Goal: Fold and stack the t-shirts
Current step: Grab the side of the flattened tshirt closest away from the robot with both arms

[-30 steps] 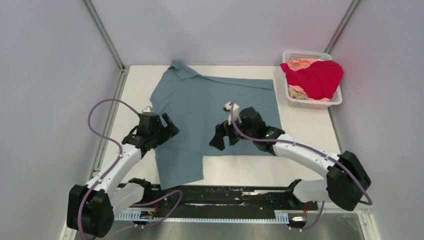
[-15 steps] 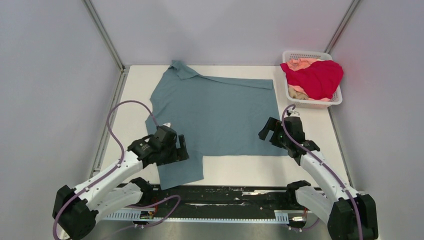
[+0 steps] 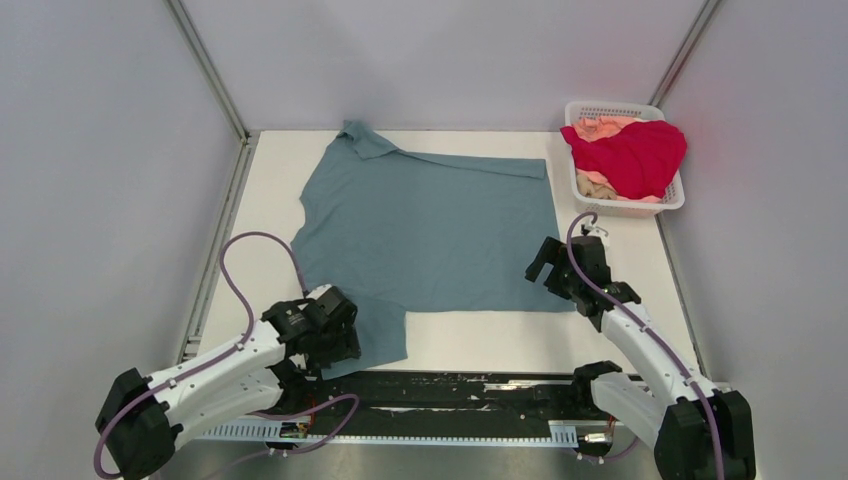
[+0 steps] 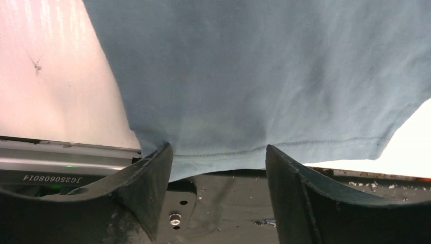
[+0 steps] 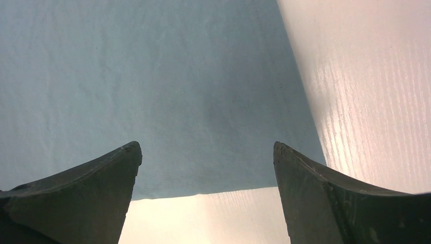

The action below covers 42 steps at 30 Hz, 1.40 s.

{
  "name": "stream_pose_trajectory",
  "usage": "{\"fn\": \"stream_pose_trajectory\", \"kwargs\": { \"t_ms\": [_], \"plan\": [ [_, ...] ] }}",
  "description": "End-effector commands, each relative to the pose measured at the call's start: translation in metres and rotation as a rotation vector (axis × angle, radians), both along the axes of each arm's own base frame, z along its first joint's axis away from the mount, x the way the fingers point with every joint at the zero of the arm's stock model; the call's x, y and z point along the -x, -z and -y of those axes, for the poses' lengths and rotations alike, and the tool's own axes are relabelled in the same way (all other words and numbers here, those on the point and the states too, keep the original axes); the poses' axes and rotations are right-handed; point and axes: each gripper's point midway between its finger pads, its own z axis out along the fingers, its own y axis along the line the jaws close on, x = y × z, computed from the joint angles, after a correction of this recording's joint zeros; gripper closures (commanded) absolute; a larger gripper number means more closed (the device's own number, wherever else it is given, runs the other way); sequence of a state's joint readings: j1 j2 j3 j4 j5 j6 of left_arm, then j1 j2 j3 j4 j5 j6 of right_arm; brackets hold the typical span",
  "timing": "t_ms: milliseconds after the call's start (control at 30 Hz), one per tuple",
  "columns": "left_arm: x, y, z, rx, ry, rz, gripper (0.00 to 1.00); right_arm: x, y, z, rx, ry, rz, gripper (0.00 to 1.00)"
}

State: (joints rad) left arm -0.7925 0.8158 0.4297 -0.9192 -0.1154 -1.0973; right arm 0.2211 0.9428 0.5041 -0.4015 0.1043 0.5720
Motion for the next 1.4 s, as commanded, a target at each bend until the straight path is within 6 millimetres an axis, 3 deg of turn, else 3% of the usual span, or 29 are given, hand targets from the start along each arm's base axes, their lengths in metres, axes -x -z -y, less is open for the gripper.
{"fn": "stream_pose_trajectory", "kwargs": {
  "t_ms": [0,200,367,500,600,833,1133,1367],
  "plan": [
    [-0.024,0.004,0.006,0.010,-0.120,0.086,0.28,-0.001,-0.001,0.005,0.003,0.032,0.017,0.00],
    [-0.026,0.009,0.002,-0.021,-0.153,0.077,0.41,0.001,-0.001,0.007,-0.004,0.052,0.028,0.00],
    [-0.028,0.008,0.001,-0.029,-0.154,0.089,0.59,0.003,-0.003,0.010,0.003,0.056,0.037,0.00],
    [-0.027,0.009,-0.004,-0.055,-0.143,0.089,0.79,0.008,-0.006,0.017,0.017,0.096,0.031,0.00],
    [-0.026,0.006,-0.006,-0.069,-0.136,0.087,0.99,0.016,-0.006,0.026,0.029,0.149,0.020,0.00],
    [-0.029,0.001,-0.002,-0.063,-0.103,0.094,1.00,0.031,0.009,0.043,0.032,0.278,-0.022,0.02],
    [-0.029,-0.003,-0.003,-0.071,-0.086,0.093,1.00,0.028,0.036,0.047,0.049,0.332,-0.080,0.31],
    [-0.026,-0.008,-0.001,-0.061,-0.066,0.082,1.00,0.038,0.048,0.048,0.027,0.359,-0.085,0.39]
  ]
}}
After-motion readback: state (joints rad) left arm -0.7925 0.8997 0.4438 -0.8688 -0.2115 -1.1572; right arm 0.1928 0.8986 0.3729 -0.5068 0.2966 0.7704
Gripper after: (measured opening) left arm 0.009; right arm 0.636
